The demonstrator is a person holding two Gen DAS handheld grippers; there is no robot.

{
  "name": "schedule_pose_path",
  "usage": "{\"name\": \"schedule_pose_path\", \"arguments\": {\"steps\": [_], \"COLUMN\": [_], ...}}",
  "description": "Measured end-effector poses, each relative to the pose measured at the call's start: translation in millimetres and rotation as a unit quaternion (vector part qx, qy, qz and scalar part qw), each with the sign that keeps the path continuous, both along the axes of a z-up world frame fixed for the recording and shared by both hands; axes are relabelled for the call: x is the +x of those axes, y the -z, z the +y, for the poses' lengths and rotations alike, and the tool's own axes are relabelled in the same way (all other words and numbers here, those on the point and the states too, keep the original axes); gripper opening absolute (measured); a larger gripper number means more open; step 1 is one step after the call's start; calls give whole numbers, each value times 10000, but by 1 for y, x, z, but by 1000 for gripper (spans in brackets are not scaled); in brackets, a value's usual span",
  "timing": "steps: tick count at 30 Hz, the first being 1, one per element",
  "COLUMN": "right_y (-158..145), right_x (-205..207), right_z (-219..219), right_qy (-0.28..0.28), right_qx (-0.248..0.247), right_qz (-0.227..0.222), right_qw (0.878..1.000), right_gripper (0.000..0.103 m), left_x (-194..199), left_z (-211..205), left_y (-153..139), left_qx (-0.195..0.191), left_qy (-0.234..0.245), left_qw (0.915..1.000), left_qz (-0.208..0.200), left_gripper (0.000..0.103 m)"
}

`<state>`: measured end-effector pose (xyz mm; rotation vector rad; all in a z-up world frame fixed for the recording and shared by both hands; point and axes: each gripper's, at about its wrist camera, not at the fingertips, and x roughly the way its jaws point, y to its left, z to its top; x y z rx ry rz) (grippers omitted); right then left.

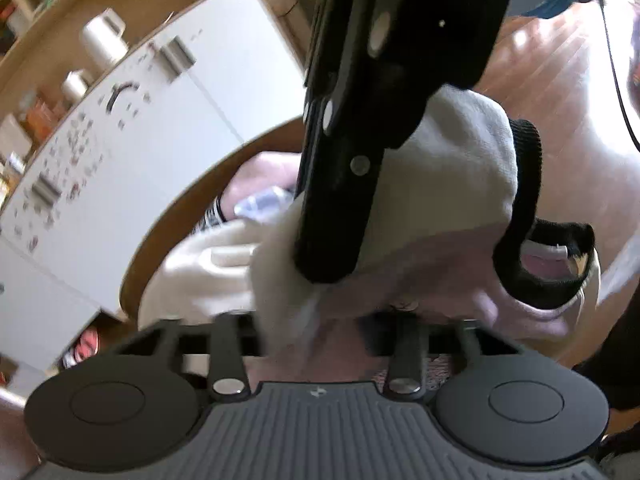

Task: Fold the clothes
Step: 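Grasp the cream sleeve with the left gripper while the right gripper grasps the black-trimmed hood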

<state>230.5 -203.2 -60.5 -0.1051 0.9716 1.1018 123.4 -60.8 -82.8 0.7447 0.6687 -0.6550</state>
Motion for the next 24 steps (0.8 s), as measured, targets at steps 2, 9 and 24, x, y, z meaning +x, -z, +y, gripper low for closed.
{"name": "schedule_pose_path", "arguments": {"steps": [2, 9, 24], "right_y": [4, 34, 88], "right_x": [2, -16, -41], "right_z": [-3, -29, -21], "right_qy": [37, 288, 1612], "right_qx": [-15, -628, -1408], "right_qz": [100, 49, 36], "right_qw": [9999, 9976, 9768], "right_gripper": [103, 103, 103], "left_x": [2, 44, 37], "left_z": [6, 42, 68], "left_y": [3, 1, -16], "left_qx": [-263, -1327, -1908], "left_qy": [-321, -1899, -2892], "left_qw": [9990, 9709, 9344], "left_qz": [166, 609, 827], "left_gripper": [19, 18, 13]}}
